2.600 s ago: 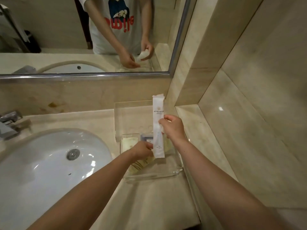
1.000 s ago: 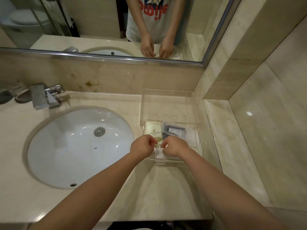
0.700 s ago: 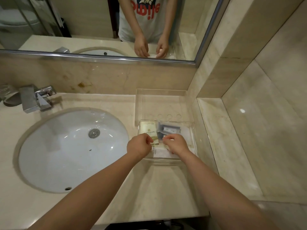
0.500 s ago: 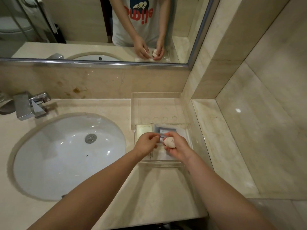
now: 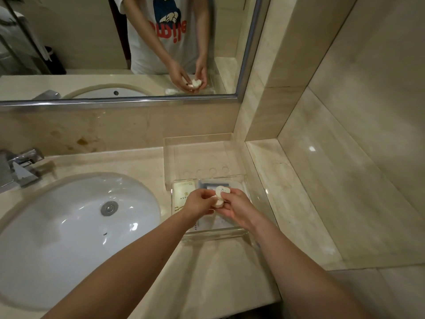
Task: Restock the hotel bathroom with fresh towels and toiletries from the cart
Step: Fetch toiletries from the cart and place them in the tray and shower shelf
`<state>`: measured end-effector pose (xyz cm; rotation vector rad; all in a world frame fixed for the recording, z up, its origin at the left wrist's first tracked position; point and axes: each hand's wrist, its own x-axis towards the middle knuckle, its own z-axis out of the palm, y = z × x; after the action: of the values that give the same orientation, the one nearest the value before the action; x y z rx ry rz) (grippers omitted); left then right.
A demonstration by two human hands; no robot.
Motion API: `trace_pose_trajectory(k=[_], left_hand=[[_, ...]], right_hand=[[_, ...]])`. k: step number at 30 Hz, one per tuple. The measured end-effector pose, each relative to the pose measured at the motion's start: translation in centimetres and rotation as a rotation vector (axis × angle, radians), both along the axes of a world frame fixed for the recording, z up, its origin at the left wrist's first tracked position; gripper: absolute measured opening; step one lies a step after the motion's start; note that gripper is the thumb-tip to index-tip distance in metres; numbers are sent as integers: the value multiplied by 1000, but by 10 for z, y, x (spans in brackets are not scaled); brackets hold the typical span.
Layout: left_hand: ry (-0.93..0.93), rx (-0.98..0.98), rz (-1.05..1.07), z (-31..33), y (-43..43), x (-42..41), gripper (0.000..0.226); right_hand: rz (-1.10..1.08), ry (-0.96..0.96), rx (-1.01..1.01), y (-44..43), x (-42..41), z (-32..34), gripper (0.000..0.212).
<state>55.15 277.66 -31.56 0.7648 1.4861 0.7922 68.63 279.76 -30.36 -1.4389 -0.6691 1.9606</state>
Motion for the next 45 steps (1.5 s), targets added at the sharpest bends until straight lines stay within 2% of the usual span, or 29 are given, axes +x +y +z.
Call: trace_pose_trajectory(k=[5, 7, 11, 15, 25, 30, 36, 42, 45], left_hand=[[-66, -19, 71, -2, 8, 2, 29], [-27, -12, 64, -6, 12, 2, 33], [209, 37, -31, -21, 15, -1, 28], [383, 105, -130, -32, 13, -1, 23], [561, 210, -173, -43, 9, -1, 26], [654, 244, -131, -43, 6, -1, 18], [658, 279, -94, -39, -10, -5, 23], [723, 356, -130, -36, -42, -11, 19], [816, 447, -179, -38, -57, -14, 19]], right_hand=[[-20, -6, 7, 6, 3, -8, 24], [-40, -180, 54, 10, 4, -11, 26], [79, -626, 215, 16, 13, -22, 21], [252, -799, 247, 14, 20, -36, 30], [269, -922, 290, 15, 20, -51, 14], [224, -956, 361, 11, 20, -53, 26], [192, -934, 520, -8, 17, -43, 30], [387, -1000, 705, -39, 19, -44, 17], [504, -1008, 792, -52, 23, -45, 19]])
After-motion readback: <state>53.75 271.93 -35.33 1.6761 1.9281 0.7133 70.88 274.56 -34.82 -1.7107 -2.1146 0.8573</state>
